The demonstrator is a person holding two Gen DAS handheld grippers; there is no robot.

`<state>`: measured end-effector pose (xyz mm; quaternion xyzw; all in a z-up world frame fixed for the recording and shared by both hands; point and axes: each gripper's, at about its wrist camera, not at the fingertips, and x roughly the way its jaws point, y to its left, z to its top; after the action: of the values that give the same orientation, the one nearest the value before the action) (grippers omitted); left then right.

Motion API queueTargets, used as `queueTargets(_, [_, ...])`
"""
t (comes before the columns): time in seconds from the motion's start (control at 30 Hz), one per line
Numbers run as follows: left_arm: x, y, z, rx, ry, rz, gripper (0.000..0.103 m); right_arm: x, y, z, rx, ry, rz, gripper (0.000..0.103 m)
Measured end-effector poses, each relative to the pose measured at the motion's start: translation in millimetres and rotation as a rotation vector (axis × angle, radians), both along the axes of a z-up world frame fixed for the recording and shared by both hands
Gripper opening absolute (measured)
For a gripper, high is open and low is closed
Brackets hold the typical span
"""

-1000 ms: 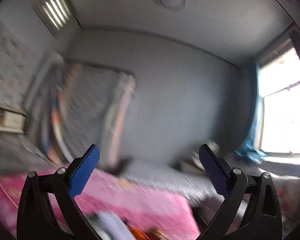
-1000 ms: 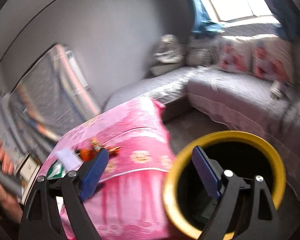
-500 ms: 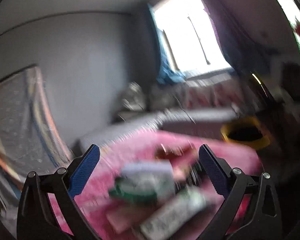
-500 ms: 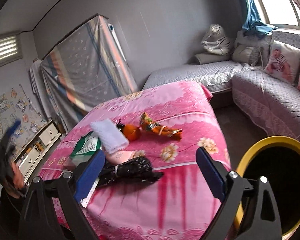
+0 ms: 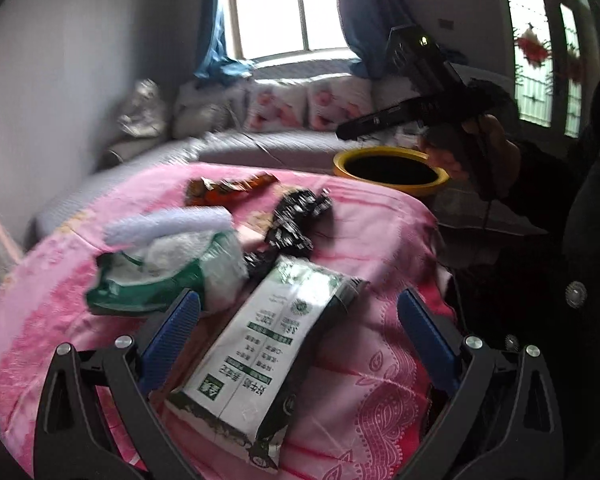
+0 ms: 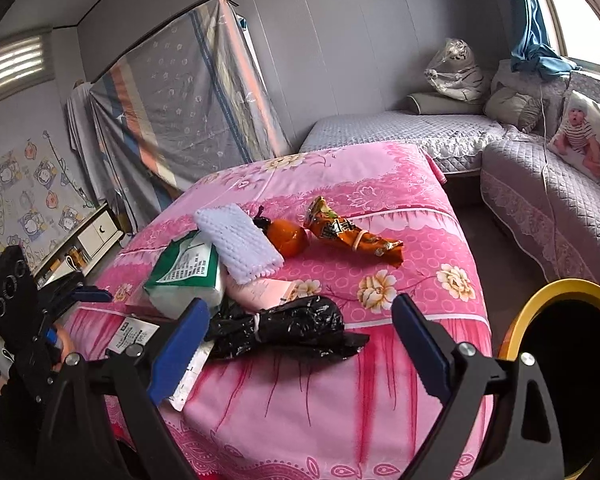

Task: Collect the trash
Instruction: 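Grasp the milk carton with the left tool while the right tool grasps the orange snack wrapper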

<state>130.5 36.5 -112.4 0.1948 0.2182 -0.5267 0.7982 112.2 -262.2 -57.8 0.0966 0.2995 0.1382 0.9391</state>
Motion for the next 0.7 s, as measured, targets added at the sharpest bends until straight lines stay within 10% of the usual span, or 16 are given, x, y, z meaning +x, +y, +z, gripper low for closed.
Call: queueTargets(0.7, [42.2,-11.3,-33.1,0.053,0.157,-0.012,0.052,5.9,-9.9,-5.4,-0.018,-0.002,-0.005,0.09])
